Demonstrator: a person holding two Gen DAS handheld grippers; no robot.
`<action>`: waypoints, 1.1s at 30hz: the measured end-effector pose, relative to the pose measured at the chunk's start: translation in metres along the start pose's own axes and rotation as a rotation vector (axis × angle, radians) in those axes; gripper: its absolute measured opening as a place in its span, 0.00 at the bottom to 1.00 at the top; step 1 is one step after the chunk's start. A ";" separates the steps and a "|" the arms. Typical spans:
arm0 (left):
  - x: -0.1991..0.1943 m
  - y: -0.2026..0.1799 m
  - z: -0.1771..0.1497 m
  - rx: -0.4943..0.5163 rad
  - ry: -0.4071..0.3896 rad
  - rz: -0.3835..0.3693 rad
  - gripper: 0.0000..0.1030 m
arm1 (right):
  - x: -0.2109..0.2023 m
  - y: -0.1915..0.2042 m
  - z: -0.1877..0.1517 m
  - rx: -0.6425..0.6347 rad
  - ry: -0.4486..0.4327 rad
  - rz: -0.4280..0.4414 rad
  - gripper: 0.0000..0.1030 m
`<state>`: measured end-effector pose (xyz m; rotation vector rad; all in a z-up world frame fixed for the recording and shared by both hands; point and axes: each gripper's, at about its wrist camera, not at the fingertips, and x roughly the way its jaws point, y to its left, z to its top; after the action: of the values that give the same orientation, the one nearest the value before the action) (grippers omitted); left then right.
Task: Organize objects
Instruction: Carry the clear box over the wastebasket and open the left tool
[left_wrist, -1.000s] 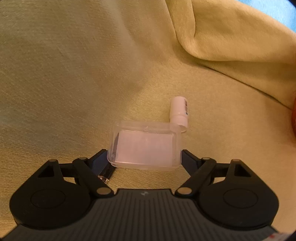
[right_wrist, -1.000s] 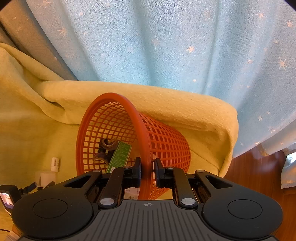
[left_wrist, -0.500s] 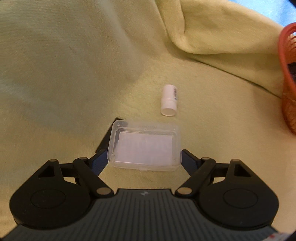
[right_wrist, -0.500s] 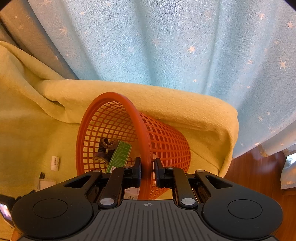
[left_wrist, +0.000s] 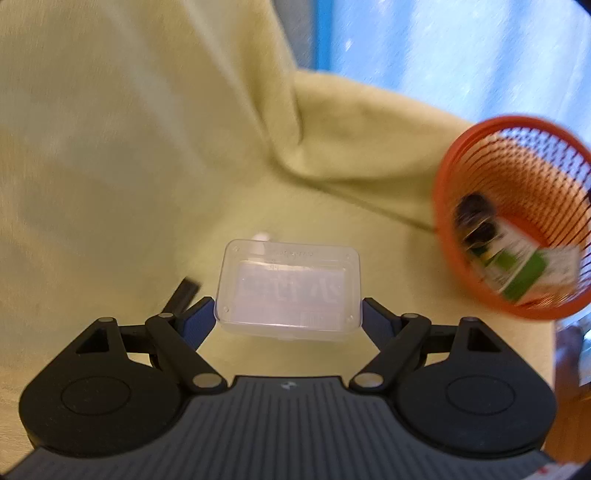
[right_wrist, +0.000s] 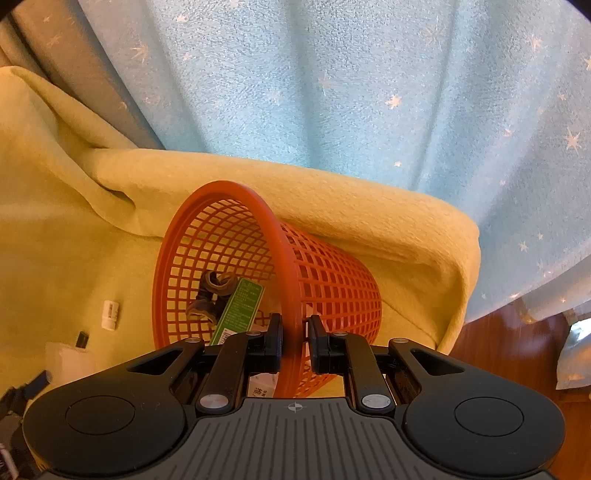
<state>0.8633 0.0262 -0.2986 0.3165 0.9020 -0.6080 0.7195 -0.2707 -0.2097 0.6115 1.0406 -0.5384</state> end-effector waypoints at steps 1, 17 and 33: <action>-0.004 -0.004 0.003 0.000 -0.009 -0.011 0.80 | 0.000 0.000 0.000 -0.002 0.001 0.001 0.10; -0.028 -0.068 0.033 0.056 -0.078 -0.173 0.80 | 0.002 -0.004 0.000 -0.018 -0.001 0.022 0.10; -0.018 -0.105 0.045 0.100 -0.091 -0.274 0.80 | 0.000 -0.010 0.000 -0.009 0.000 0.037 0.10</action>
<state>0.8185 -0.0728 -0.2580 0.2545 0.8344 -0.9155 0.7129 -0.2780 -0.2120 0.6213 1.0292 -0.5010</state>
